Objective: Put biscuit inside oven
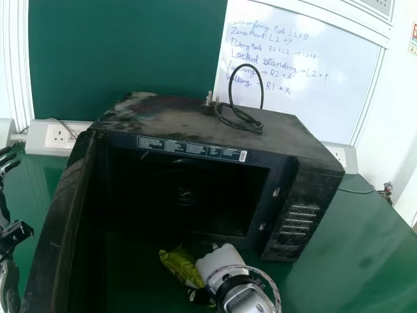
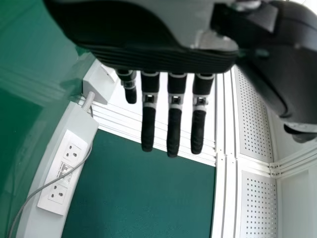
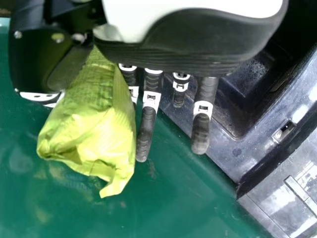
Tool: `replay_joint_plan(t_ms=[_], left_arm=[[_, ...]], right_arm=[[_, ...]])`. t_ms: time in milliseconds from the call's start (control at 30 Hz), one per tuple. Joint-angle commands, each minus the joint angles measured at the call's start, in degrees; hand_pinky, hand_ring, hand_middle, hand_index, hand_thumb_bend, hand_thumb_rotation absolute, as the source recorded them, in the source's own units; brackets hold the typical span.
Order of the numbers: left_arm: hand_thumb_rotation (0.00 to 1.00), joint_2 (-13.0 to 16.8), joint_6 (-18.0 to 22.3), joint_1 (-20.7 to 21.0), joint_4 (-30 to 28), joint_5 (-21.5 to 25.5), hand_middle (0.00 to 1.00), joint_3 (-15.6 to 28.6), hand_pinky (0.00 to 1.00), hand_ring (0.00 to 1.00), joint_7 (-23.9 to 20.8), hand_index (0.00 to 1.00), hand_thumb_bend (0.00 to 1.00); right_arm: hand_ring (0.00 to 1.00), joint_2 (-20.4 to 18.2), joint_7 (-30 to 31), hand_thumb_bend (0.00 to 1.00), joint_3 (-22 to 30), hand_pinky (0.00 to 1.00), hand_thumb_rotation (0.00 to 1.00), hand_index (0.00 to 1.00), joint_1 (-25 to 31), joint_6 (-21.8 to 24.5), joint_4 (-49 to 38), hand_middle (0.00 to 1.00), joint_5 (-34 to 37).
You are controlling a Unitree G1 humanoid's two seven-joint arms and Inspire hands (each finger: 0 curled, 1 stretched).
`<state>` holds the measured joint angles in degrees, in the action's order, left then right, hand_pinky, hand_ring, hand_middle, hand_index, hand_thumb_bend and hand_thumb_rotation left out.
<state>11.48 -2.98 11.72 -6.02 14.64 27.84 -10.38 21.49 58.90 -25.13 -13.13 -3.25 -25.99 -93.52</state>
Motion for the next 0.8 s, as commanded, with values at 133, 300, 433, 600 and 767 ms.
replay_joint_plan(t_ms=[133,300,433,600,767], left_arm=[[0.92,-0.08,0.29,-0.1,0.1,-0.34,0.61,-0.27,0.57,0.6,0.1,0.61,0.79],[0.92,-0.13,0.45,0.07,0.41,-0.27,0.61,-0.22,0.57,0.6,0.09,0.61,0.79],[0.92,0.0,0.56,0.14,0.78,-0.27,0.61,-0.21,0.57,0.6,0.25,0.6,0.79],[0.92,0.13,1.22,0.35,1.57,-0.23,0.61,-0.15,0.57,0.59,0.55,0.6,0.79],[0.92,0.3,1.46,0.35,1.89,-0.36,0.61,-0.35,0.57,0.59,0.65,0.6,0.8]], right_arm=[[0.25,-0.97,-1.25,0.57,2.62,0.2,0.0,0.61,0.57,1.72,-2.34,0.47,3.51],[0.25,-0.56,-0.49,0.58,4.52,0.2,0.0,0.61,0.16,1.65,-5.17,0.47,4.92],[0.32,-1.05,0.12,0.54,6.34,0.28,0.0,0.5,-0.02,2.39,-7.13,0.47,6.11],[0.31,0.16,0.98,0.53,7.31,0.29,0.0,0.49,-1.26,1.05,-8.7,0.47,6.21],[0.25,0.78,2.21,0.53,7.93,0.21,0.0,0.49,-2.81,0.21,-9.1,0.47,5.99]])
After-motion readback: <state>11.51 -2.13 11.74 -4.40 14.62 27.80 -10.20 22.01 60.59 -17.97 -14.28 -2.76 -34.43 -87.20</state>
